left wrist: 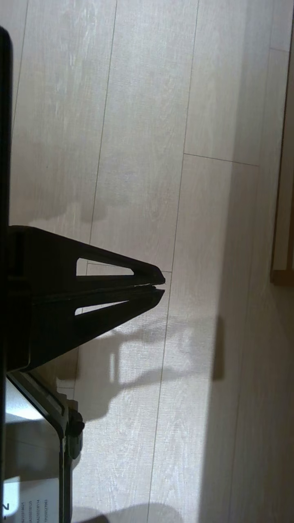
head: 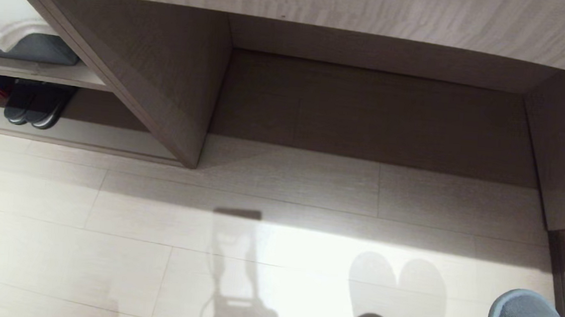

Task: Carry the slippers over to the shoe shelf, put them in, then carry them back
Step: Place the slippers on the floor

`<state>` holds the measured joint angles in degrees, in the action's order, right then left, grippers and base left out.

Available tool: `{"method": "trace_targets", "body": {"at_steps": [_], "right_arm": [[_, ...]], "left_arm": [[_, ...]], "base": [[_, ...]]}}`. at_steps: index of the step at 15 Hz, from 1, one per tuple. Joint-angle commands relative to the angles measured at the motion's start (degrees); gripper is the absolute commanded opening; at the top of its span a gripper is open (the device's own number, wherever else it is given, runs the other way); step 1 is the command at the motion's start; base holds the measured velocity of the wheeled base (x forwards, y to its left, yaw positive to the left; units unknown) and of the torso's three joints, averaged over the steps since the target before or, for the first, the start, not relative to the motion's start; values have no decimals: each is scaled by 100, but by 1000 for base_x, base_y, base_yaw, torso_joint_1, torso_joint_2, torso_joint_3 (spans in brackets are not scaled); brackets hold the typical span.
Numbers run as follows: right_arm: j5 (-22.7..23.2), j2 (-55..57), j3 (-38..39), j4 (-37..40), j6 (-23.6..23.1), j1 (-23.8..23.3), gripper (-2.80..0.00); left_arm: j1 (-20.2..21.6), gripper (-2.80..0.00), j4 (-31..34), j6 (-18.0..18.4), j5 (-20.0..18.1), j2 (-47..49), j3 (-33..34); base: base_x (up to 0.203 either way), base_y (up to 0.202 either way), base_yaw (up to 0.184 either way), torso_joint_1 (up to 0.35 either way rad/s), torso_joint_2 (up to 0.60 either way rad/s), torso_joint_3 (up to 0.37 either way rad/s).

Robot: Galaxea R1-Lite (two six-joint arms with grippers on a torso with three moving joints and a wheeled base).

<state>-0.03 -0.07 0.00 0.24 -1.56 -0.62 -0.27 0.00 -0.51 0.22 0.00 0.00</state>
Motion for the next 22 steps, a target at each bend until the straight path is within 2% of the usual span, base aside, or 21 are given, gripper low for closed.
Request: {"method": "trace_targets", "body": {"at_steps": [1, 22], "right_arm": [[2, -18, 0, 2, -2, -8, -280], [-16, -10, 0, 3, -80, 1, -280]], "left_arm": [[0, -280, 0, -10, 1, 0, 9], [0, -280, -7, -28, -4, 0, 9]], "base": [[0, 0, 0, 0, -4, -191], [0, 0, 0, 2, 2, -197]]}}
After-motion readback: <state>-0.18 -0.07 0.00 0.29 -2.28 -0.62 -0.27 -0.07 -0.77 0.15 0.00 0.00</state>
